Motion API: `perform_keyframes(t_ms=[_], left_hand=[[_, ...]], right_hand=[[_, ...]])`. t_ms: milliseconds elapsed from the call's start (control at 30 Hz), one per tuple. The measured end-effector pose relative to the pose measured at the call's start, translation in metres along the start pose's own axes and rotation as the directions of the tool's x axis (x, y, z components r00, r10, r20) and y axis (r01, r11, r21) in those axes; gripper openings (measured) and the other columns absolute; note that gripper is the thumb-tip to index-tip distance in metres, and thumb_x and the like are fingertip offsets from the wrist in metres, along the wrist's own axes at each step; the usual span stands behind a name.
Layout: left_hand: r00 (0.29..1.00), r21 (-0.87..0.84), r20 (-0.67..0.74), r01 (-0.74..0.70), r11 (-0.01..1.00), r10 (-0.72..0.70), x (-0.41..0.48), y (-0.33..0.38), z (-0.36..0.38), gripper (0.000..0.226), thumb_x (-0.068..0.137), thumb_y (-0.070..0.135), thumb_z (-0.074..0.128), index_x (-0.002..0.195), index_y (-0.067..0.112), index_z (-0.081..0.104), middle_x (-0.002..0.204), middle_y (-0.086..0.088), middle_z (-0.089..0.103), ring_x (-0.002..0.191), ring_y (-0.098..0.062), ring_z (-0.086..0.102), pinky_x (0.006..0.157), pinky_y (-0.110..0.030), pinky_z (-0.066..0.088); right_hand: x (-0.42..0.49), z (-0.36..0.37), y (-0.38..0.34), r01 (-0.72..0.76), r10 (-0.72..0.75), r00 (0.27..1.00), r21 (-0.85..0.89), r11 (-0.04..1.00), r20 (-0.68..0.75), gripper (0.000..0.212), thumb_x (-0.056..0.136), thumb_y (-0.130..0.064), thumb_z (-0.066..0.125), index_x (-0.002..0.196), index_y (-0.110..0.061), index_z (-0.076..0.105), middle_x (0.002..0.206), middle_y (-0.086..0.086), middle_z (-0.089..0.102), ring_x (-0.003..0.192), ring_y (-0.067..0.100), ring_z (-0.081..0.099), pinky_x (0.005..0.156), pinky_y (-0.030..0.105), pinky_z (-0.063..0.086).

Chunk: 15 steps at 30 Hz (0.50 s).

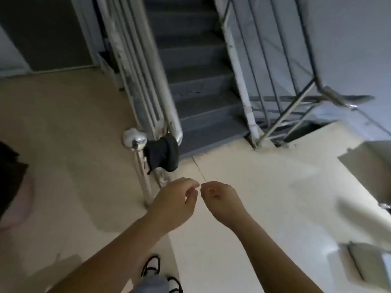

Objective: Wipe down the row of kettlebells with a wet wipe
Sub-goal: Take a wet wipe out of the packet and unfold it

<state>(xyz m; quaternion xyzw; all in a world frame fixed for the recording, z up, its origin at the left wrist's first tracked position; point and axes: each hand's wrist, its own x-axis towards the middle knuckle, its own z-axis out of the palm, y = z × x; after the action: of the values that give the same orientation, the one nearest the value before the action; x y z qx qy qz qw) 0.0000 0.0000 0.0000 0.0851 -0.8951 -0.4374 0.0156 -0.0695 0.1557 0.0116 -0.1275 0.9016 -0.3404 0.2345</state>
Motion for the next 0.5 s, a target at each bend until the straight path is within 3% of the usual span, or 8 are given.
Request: perform_keyframes(t_ms=[67, 167, 233, 333, 500], left_hand=[[0.995, 0.011, 0.086, -0.055, 0.998, 0.054, 0.021, 0.012, 0.015, 0.028, 0.098, 0.031, 0.048, 0.121, 0.028, 0.064, 0.110, 0.020, 0.065, 0.100, 0.002, 0.059, 0.090, -0.024, 0.051], [0.969, 0.034, 0.215, -0.135, 0.990, 0.125, 0.046, 0.036, 0.043, 0.026, 0.098, 0.030, 0.050, 0.119, 0.027, 0.066, 0.110, 0.018, 0.067, 0.100, 0.000, 0.061, 0.090, -0.022, 0.051], [0.937, 0.059, 0.305, -0.196, 0.979, 0.169, 0.056, 0.059, 0.068, 0.026, 0.099, 0.032, 0.049, 0.121, 0.029, 0.064, 0.113, 0.020, 0.065, 0.100, 0.000, 0.060, 0.091, -0.020, 0.051], [0.869, 0.050, 0.435, -0.285, 0.957, 0.236, 0.069, 0.101, 0.117, 0.027, 0.100, 0.032, 0.047, 0.123, 0.030, 0.063, 0.116, 0.020, 0.065, 0.102, 0.002, 0.059, 0.092, -0.019, 0.049], [0.699, -0.043, 0.627, -0.410, 0.911, 0.343, 0.070, 0.192, 0.234, 0.026, 0.098, 0.030, 0.049, 0.119, 0.030, 0.065, 0.112, 0.020, 0.066, 0.099, 0.002, 0.060, 0.094, -0.023, 0.050]], right_hand=[[-0.002, -0.017, 0.017, -0.075, 0.083, 0.992, 0.087, 0.993, -0.097, 0.028, 0.099, -0.030, 0.054, 0.119, -0.025, 0.073, 0.106, -0.009, 0.075, 0.096, 0.006, 0.069, 0.088, 0.027, 0.055], [-0.017, -0.042, 0.049, -0.139, 0.173, 0.962, 0.169, 0.976, -0.213, 0.022, 0.099, -0.034, 0.054, 0.110, -0.029, 0.073, 0.087, -0.014, 0.071, 0.078, 0.000, 0.064, 0.077, 0.024, 0.050], [-0.034, -0.059, 0.073, -0.199, 0.261, 0.925, 0.234, 0.952, -0.274, 0.028, 0.100, -0.035, 0.054, 0.119, -0.025, 0.073, 0.091, -0.012, 0.073, 0.082, 0.002, 0.065, 0.080, 0.026, 0.052], [-0.070, -0.092, 0.112, -0.289, 0.396, 0.844, 0.317, 0.903, -0.362, 0.031, 0.101, -0.033, 0.054, 0.123, -0.021, 0.072, 0.090, -0.005, 0.076, 0.085, 0.011, 0.069, 0.084, 0.033, 0.058], [-0.141, -0.159, 0.203, -0.384, 0.585, 0.654, 0.456, 0.803, -0.479, 0.031, 0.101, -0.034, 0.053, 0.124, -0.023, 0.072, 0.091, -0.005, 0.077, 0.084, 0.010, 0.070, 0.079, 0.030, 0.057]])
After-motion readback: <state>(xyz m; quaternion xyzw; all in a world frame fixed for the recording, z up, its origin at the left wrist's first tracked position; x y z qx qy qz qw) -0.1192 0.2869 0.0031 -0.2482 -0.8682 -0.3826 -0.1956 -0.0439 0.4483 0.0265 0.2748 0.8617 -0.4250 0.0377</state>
